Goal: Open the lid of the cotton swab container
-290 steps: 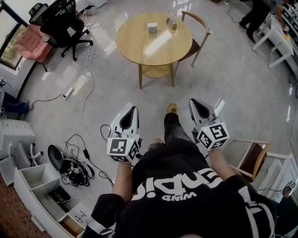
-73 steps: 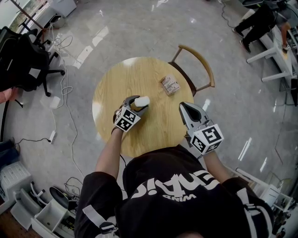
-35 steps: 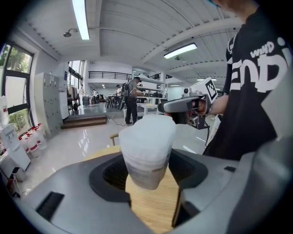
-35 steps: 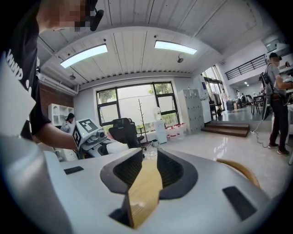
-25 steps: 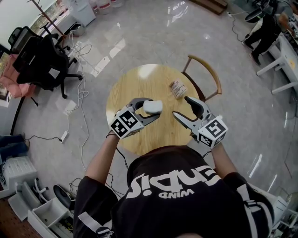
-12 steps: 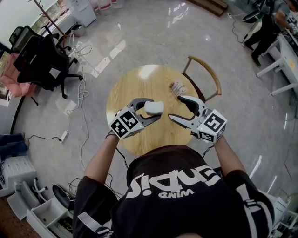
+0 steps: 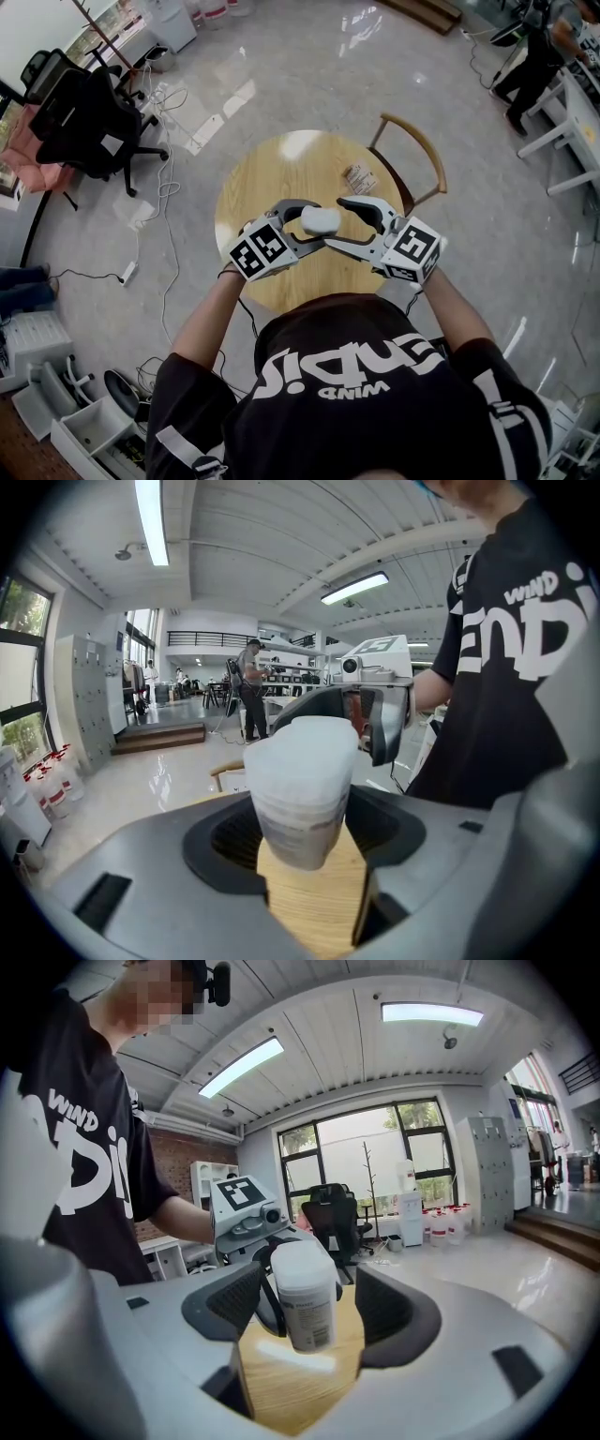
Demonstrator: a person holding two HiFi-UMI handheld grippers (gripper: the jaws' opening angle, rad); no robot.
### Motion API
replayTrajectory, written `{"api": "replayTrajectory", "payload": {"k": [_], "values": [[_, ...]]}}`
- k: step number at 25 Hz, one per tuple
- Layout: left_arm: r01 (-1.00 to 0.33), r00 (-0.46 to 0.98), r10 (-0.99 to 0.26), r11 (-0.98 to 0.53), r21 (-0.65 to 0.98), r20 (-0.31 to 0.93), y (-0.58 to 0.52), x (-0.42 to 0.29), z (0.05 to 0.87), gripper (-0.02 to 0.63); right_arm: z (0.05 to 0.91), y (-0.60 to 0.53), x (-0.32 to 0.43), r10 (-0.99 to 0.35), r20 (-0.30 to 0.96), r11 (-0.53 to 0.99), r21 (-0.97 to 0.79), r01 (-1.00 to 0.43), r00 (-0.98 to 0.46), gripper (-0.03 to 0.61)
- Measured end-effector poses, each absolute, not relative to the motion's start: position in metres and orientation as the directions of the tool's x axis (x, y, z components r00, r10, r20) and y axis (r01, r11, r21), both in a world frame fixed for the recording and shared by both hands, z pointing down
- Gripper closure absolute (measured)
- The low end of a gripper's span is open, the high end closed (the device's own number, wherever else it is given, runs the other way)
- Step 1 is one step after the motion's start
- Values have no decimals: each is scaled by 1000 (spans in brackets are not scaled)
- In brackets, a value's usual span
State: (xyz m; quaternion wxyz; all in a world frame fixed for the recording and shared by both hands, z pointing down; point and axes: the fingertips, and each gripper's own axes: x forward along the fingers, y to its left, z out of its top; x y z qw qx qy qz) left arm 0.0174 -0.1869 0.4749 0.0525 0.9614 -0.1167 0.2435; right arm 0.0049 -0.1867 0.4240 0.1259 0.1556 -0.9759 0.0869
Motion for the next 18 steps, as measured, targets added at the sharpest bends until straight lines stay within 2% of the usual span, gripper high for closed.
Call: {"api": "replayTrajectory", "payload": {"k": [14, 18], "values": [[-220, 859, -164, -974, 61, 485, -177, 26, 478, 341, 428, -182, -7, -262, 286, 942, -131, -309, -922, 287], [-211, 860, -153, -975, 67, 488, -174, 26, 482, 341, 432, -181, -8, -261, 289, 942, -133, -309, -921, 307]]}}
